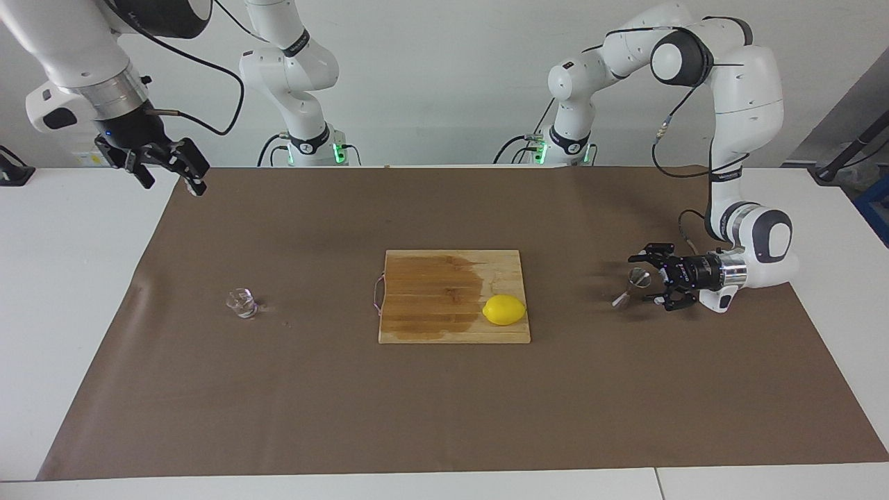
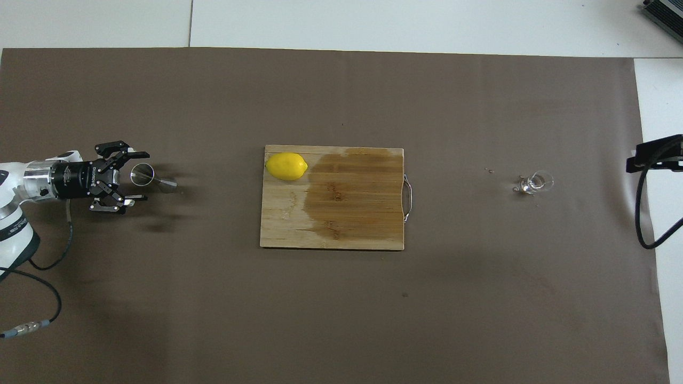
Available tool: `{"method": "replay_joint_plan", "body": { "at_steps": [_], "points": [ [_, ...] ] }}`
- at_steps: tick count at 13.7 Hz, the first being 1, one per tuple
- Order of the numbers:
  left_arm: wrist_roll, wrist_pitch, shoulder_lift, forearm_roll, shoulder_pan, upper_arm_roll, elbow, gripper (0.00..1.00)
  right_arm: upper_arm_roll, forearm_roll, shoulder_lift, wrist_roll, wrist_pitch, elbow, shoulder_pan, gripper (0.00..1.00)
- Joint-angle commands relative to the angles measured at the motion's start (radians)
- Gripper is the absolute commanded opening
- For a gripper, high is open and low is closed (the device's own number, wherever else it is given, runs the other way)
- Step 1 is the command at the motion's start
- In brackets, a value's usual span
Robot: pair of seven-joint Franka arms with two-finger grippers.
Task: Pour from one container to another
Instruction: 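Close the left gripper on the metal jigger cup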
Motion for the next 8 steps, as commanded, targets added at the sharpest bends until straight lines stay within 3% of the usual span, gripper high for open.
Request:
{"method": "replay_joint_plan", "body": {
  "at_steps": [1,8],
  "points": [
    [0.022,0.019,-0.003,0.010,0.001,-0.005,-0.022,1.00,0.005,0.017,-0.024,-0.005,0.003,-0.026,-0.006,1.00],
    [0.044,0.031,-0.003,0.006,0.012,-0.011,-0.043,1.00,0.005,0.017,-0.024,-0.005,0.003,-0.026,-0.006,1.00]
  ]
}}
